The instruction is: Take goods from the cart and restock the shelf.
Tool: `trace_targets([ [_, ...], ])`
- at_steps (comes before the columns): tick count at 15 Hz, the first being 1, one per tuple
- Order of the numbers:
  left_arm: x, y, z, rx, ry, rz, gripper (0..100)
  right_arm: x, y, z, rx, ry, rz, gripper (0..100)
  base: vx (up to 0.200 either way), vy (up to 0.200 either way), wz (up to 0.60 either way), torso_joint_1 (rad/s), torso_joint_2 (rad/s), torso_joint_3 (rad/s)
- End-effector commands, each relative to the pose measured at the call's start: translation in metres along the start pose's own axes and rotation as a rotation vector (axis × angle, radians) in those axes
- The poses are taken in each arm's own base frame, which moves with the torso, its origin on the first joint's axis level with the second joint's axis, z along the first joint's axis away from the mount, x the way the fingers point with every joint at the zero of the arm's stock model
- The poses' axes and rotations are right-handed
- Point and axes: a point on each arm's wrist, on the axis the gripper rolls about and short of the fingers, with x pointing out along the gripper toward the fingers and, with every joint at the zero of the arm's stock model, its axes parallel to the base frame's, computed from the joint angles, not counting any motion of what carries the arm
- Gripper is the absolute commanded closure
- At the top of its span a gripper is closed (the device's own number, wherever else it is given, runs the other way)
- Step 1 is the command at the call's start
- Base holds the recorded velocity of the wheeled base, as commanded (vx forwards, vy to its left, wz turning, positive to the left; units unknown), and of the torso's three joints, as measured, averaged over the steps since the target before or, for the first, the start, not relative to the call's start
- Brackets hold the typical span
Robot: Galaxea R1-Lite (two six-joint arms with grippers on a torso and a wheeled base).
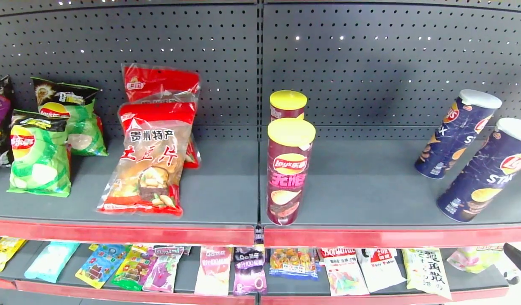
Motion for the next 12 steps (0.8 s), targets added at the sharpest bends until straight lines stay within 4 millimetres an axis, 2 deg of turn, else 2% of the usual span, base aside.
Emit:
trace_targets([
  [1,-0.003,0.0,-0.003,0.001,-0.017,-0.002,0,-0.002,0.0,-0.001,-0.004,-0.005,0.002,0,0.0,0.0,0.0,0.0,0.0,0.0],
  [5,-0.004,0.0,-0.005,0.021,-0.021,0.001,0,-0.003,0.001,-0.001,-0.014,-0.016,0.003,0,0.0,0.0,0.0,0.0,0.0,0.0],
  [12,-0.008,0.0,-0.015,0.056,-0.046,0.006,0,-0.006,0.001,-0.003,-0.014,-0.025,0.002,0,0.0,-0.2,0.0,0.008,0.0,0.0],
])
